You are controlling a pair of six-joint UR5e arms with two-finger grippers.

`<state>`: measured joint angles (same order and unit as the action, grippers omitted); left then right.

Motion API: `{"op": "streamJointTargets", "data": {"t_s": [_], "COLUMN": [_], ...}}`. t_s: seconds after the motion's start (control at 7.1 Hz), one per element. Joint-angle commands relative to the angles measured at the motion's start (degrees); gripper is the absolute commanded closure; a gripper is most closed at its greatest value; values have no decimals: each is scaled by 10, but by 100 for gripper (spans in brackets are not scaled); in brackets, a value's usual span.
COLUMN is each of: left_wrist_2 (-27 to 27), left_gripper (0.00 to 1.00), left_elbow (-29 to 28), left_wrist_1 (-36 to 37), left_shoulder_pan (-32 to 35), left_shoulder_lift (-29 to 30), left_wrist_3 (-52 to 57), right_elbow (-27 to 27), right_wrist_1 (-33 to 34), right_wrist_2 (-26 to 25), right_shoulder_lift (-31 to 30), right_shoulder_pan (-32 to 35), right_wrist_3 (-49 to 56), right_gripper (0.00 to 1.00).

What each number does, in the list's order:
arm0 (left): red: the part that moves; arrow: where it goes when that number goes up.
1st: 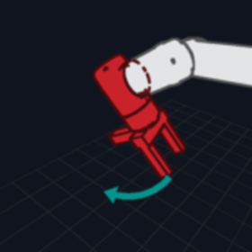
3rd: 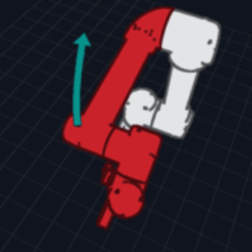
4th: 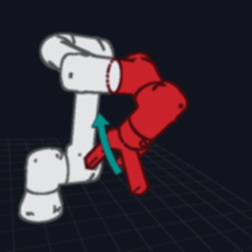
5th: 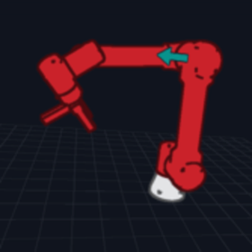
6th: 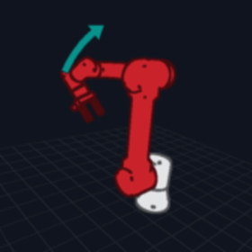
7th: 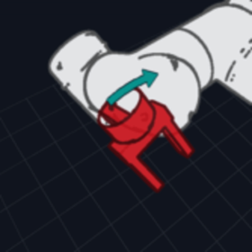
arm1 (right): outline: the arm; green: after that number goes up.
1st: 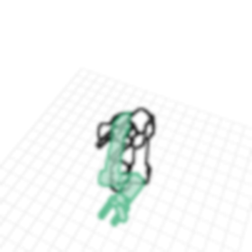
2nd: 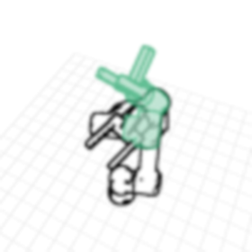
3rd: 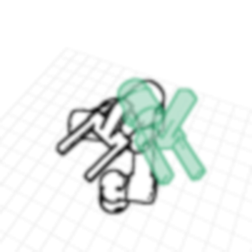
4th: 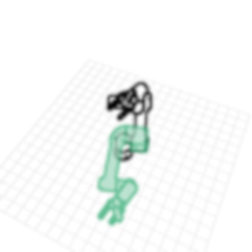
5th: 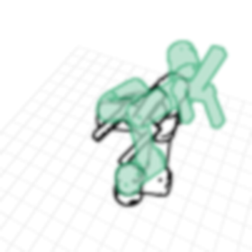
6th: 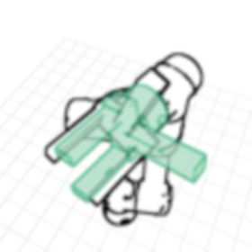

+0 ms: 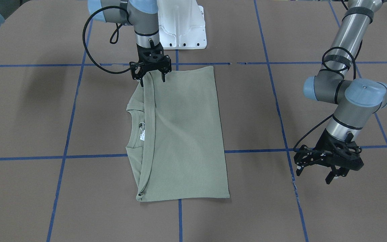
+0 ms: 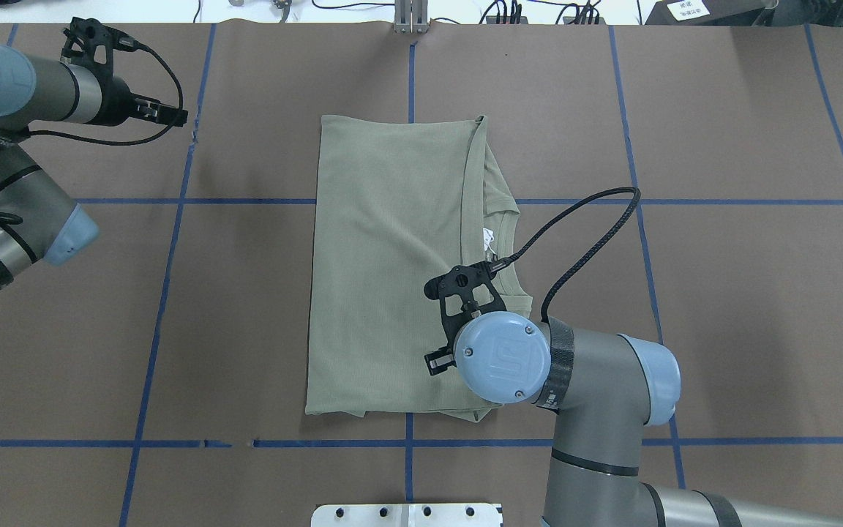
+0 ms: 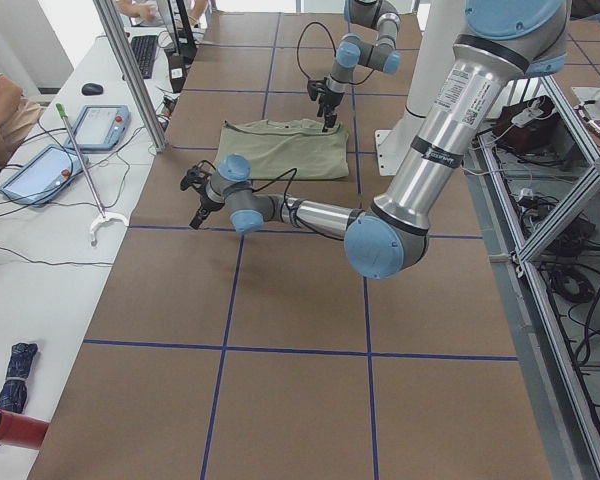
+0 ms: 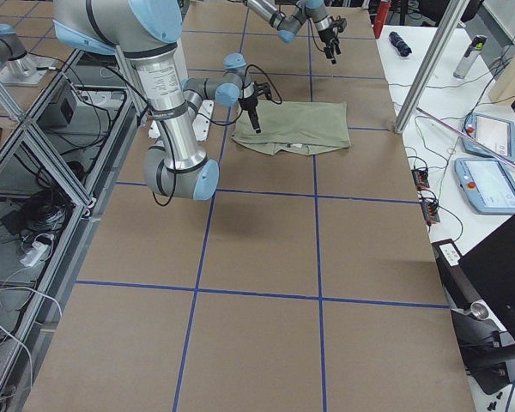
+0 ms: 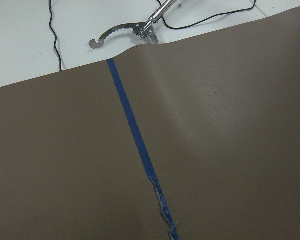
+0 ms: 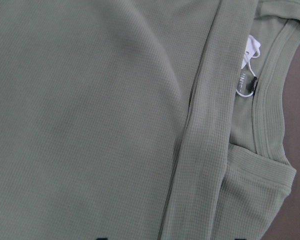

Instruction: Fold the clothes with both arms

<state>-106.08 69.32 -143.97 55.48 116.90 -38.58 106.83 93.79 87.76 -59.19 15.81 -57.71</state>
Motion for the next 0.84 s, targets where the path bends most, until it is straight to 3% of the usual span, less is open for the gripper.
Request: {"op": "streamJointTargets", "data": {"t_s": [0.0, 0.42, 0.7], "left_wrist_2": [0, 0, 0], "left_gripper": [0, 0, 0], "left_elbow": [-1, -1, -2], "left_wrist_1": [0, 0, 0], "left_shoulder_pan": [-1, -3, -3], "left_shoulder_lift": [0, 0, 0], "left_wrist_3": [0, 0, 0], "right_elbow": [3, 3, 0], "right_wrist_1": [7, 8, 9], "right_wrist_2": [11, 12, 8], "right_shoulder_lift": [-7, -12, -15], "right_shoulder_pan": [-10, -21, -32], "right_wrist_3": [35, 40, 40], "right_gripper": [33, 41, 60]}}
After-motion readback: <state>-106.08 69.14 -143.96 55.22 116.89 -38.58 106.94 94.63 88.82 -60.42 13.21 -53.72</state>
